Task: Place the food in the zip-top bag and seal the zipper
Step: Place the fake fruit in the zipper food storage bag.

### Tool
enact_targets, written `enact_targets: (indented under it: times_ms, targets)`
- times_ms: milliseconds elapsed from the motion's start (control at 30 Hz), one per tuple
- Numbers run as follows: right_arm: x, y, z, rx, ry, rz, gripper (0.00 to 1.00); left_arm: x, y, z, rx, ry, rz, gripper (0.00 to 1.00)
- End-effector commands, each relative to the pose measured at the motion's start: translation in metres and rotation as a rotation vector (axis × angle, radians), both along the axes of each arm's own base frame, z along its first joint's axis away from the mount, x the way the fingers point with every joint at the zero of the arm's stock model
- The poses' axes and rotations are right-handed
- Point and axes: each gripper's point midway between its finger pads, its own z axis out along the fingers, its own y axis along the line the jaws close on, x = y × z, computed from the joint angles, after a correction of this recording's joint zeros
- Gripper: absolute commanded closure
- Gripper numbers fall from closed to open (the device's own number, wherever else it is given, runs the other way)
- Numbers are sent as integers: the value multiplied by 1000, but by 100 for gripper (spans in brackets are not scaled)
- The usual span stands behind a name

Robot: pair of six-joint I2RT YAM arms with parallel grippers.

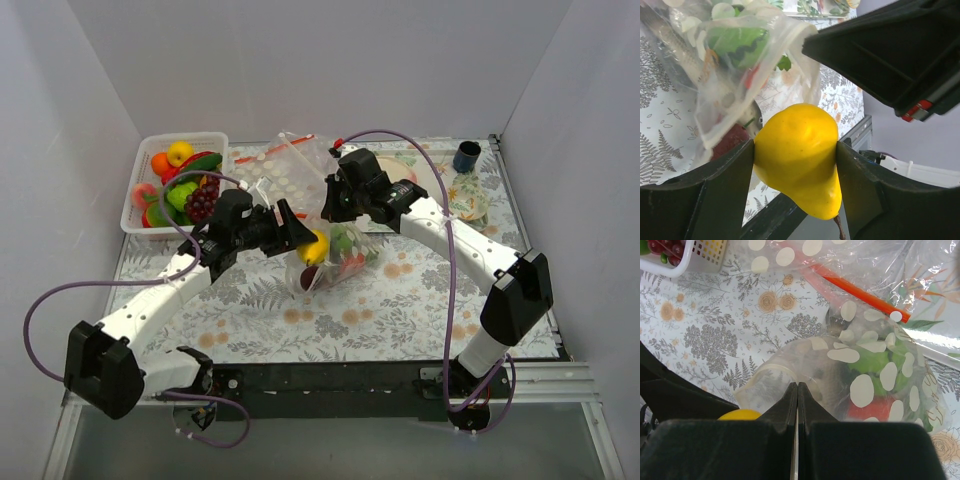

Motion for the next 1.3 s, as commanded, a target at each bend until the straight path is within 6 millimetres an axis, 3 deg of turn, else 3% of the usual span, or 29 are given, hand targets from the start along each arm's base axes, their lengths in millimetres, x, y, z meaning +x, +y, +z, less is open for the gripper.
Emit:
enact_targets:
  times_ms: [0, 300, 400, 467, 633, 800, 867, 967, 1067, 1133, 1167, 1267]
  targets:
    - [2, -3, 37, 62, -60, -19, 99, 14, 2, 1, 15, -49, 48, 52]
    - [-14, -10, 54, 116, -76, -5, 99, 31, -3, -13, 17, -12, 90, 51]
    - [-17, -12, 62, 131, -88, -7, 99, 35, -5, -13, 25, -12, 94, 44]
    - [-18, -13, 66, 141, -93, -7, 99, 37, -6, -10, 24, -11, 89, 32]
    - [-20, -14, 73, 147, -100, -7, 99, 37, -9, -8, 20, -8, 76, 22]
    - [-21, -17, 75, 144, -109, -12, 99, 34, -12, 3, 9, -25, 48, 3]
    - [-19, -19, 76, 136, -115, -21, 99, 31, -12, 7, 5, -28, 38, 2]
    - [-16, -22, 78, 119, -122, -39, 99, 27, -12, 23, -4, -54, 17, 2]
    - [-11, -31, 82, 88, -147, -71, 99, 16, -8, 62, -32, -135, -3, 2]
    - [-10, -31, 83, 93, -147, -64, 99, 11, 3, 85, -32, -177, 30, 2]
    - [-11, -29, 85, 105, -150, -55, 99, 17, 12, 103, -26, -219, 80, 2]
    - [-14, -23, 88, 134, -149, -24, 99, 33, 41, 123, 25, -247, 197, 2]
